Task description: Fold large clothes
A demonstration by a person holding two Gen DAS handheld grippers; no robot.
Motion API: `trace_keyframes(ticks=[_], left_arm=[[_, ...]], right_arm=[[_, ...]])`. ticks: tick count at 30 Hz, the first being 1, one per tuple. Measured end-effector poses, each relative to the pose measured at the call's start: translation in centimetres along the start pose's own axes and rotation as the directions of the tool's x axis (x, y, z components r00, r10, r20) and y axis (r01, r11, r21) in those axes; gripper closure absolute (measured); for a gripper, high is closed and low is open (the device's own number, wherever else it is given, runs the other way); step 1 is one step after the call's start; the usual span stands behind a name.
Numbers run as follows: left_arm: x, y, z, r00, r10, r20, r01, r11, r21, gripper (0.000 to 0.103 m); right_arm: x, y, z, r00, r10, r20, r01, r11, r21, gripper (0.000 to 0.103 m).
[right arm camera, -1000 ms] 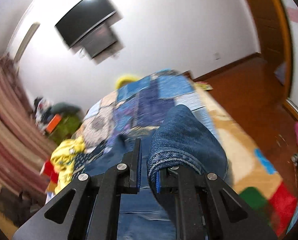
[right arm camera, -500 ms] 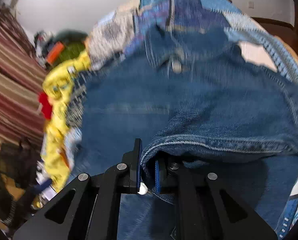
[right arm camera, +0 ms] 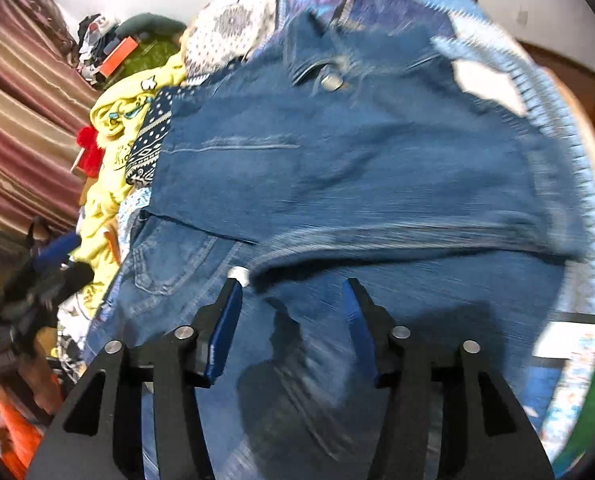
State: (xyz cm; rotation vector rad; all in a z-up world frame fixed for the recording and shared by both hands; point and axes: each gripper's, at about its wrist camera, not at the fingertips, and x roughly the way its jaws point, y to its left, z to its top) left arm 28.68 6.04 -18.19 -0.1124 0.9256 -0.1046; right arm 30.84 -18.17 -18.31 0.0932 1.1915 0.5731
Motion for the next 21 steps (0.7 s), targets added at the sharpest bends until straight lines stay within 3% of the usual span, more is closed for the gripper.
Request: trace_keyframes(ticks=[4, 9, 15, 18, 21], left_arm=[[0.4, -4.1, 2.1, 1.0, -0.014, 0.013, 0.013, 0.996, 0.09, 0.016], [2.1, -10.0, 4.1, 0.998, -0.059, -0.004, 0.058, 0.974, 0.221, 0.014], [6.6, -16.6, 4.9, 0.985, -0.116, -0.124, 0.154, 0.919, 0.363, 0.013], [9.4, -19.2, 4.9, 0.973, -0.133, -0.189, 0.201, 0.893, 0.403, 0.014], [12.5, -21.1, 4.6, 0.965, -0.103, -0.24, 0.202, 0.876, 0.438, 0.016]], right_arm=[[-2.7, -1.9, -0.1, 0.994, -0.063, 0.095, 0.06, 0.998, 0.027, 0.049], [-6.3, -5.9, -1.1, 0.961, -0.192, 0.198, 0.177, 0.98, 0.091, 0.04], [-7.4, -9.5, -2.7, 0.944, -0.257, 0.207, 0.222, 0.958, 0.18, 0.039], [-6.8, -10.7, -3.3, 0.95, -0.25, 0.187, 0.209, 0.954, 0.216, 0.039], [-6.1, -11.5, -4.2, 0.957, -0.24, 0.162, 0.2, 0.952, 0.232, 0.039]])
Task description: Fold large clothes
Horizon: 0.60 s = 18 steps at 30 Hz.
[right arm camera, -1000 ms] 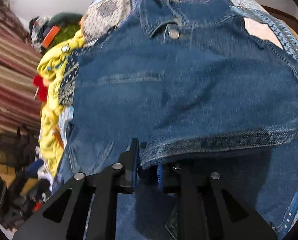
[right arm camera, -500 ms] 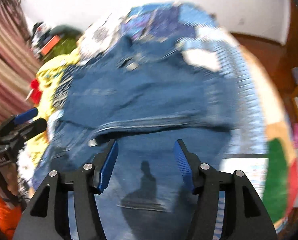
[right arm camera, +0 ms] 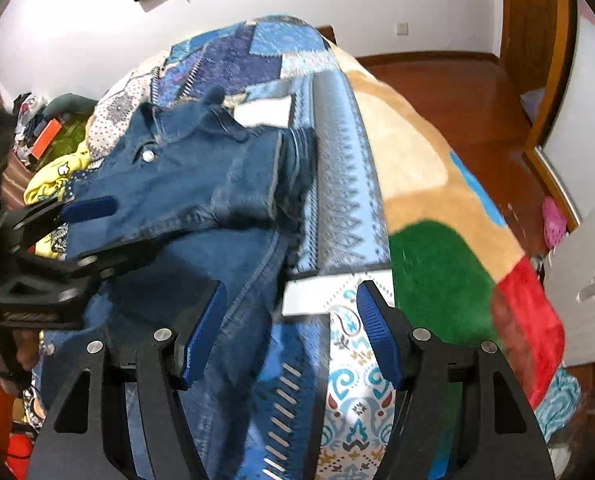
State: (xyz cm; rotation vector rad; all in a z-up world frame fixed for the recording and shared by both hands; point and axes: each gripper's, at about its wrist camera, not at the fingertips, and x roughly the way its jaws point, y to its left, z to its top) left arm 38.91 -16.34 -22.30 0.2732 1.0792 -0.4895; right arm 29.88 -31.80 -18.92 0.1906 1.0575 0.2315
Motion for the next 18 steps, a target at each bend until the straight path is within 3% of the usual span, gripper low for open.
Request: trace_keyframes(ticks=[2, 4, 8, 10, 14, 15, 18], left_arm=[[2.2, -0.6, 0.6, 0.999, 0.013, -0.044, -0.012, 1.0, 0.028, 0.023], [3.8, -0.7, 0.7, 0.997, 0.016, -0.079, -0.012, 0.999, 0.043, 0.023], [5.2, -0.1, 1.1, 0.997, -0.026, -0.078, 0.027, 1.0, 0.013, 0.024], [4.9, 0.5, 1.2, 0.998, -0.033, -0.051, 0.033, 0.999, -0.004, 0.037], [4.1, 2.2, 1.3, 0.997, -0.066, -0.032, 0.064, 0.996, -0.062, 0.087], [3.7, 2.6, 1.4, 0.998, -0.057, -0.026, 0.055, 0.996, -0.073, 0.093], [1.7, 4.0, 1.3, 0.999, -0.022, 0.036, 0.025, 0.995, -0.097, 0.096]], right_arm=[[0.3, -0.5, -0.3, 1.0, 0.005, -0.011, -0.005, 1.0, 0.009, 0.039], [0.9, -0.8, -0.7, 1.0, 0.016, -0.028, -0.015, 1.0, 0.017, 0.039], [2.0, -0.8, -1.3, 0.997, 0.023, -0.068, -0.022, 1.0, 0.015, 0.039], [2.7, -0.6, -1.5, 0.996, 0.025, -0.088, -0.025, 1.0, 0.006, 0.039], [3.2, -0.2, -1.8, 0.995, 0.004, -0.095, -0.007, 1.0, -0.023, 0.038], [3.3, -0.2, -1.8, 0.995, 0.002, -0.095, -0.004, 1.0, -0.025, 0.038], [3.2, -0.1, -1.3, 0.996, 0.002, -0.094, -0.004, 1.0, -0.02, 0.038]])
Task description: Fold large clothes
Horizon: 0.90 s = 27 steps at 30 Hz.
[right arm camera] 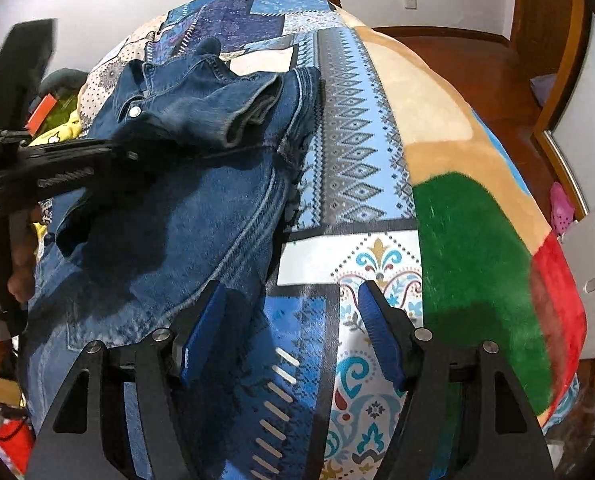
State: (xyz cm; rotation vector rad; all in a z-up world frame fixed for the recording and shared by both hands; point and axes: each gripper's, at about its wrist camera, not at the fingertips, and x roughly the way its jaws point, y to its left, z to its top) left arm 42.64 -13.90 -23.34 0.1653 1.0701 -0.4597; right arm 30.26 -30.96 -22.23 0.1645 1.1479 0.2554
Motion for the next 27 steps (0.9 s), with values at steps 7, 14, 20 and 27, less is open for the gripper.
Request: trace_keyframes(ticks=[7, 14, 20, 27], left_arm=[[-8.8, 6.2, 0.0, 0.979, 0.083, 0.188, -0.062, 0.991, -0.114, 0.097], [-14.6, 15.0, -4.3, 0.954, 0.191, 0.232, -0.12, 0.95, -0.288, 0.097], [-12.6, 21.0, -10.4, 0.979, 0.14, 0.149, -0.063, 0.901, -0.43, 0.095], [-8.9, 24.0, -16.7, 0.99, 0.111, 0.083, -0.047, 0.833, -0.551, 0.087]], right_arm=[[-1.5, 1.8, 2.7, 0.997, -0.007, 0.081, 0.009, 1.0, -0.029, 0.038], [0.0, 4.3, 4.3, 0.997, -0.017, 0.076, 0.022, 0.997, -0.069, 0.036], [3.4, 5.5, 3.7, 0.999, -0.041, -0.031, 0.038, 0.995, -0.092, 0.035], [3.5, 5.6, 3.8, 0.996, -0.082, -0.036, 0.079, 0.993, -0.093, 0.025]])
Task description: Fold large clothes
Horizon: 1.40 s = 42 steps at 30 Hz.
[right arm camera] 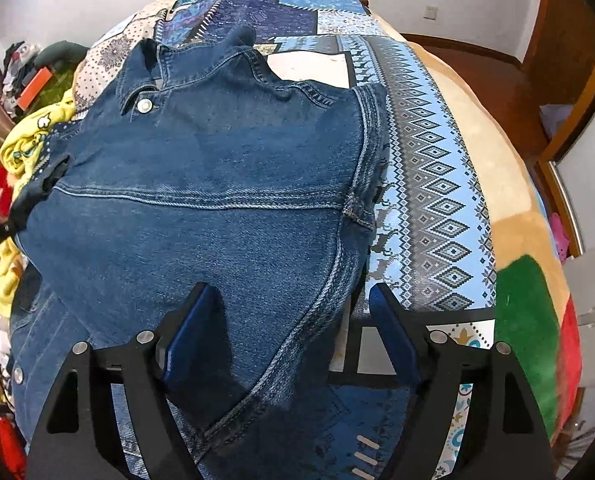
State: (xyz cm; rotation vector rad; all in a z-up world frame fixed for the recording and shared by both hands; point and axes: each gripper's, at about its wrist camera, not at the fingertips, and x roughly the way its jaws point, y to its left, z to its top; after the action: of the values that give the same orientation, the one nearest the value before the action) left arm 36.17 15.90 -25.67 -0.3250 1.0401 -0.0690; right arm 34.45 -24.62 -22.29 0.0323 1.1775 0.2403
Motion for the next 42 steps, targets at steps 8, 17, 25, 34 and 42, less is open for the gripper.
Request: trace_keyframes(ticks=[8, 17, 25, 34, 42], left_arm=[[0.2, 5.5, -1.6, 1.0, -0.005, -0.006, 0.004, 0.989, -0.149, 0.069], [-3.2, 3.5, 0.4, 0.992, 0.118, 0.034, -0.119, 0.993, 0.016, 0.055], [-3.6, 3.9, 6.2, 0.988, 0.13, 0.079, -0.134, 0.99, 0.047, 0.043], [3.7, 5.7, 10.3, 0.997, 0.037, -0.074, -0.041, 0.998, -0.045, 0.042], [8.0, 7.5, 13.2, 0.998, 0.013, -0.064, -0.02, 0.993, -0.117, 0.07]], right_arm=[[0.2, 0.5, 0.0, 1.0, -0.029, -0.004, 0.029, 1.0, 0.003, 0.023], [-0.8, 0.2, 0.4, 1.0, -0.021, 0.006, 0.021, 1.0, 0.015, 0.023], [-3.2, -1.3, 3.0, 0.994, 0.004, 0.113, -0.01, 0.999, 0.052, 0.023], [0.0, -4.6, 5.4, 0.996, 0.03, 0.088, -0.045, 0.986, 0.163, 0.023], [1.7, -4.9, 6.3, 0.994, 0.065, 0.091, -0.081, 0.979, 0.187, 0.05]])
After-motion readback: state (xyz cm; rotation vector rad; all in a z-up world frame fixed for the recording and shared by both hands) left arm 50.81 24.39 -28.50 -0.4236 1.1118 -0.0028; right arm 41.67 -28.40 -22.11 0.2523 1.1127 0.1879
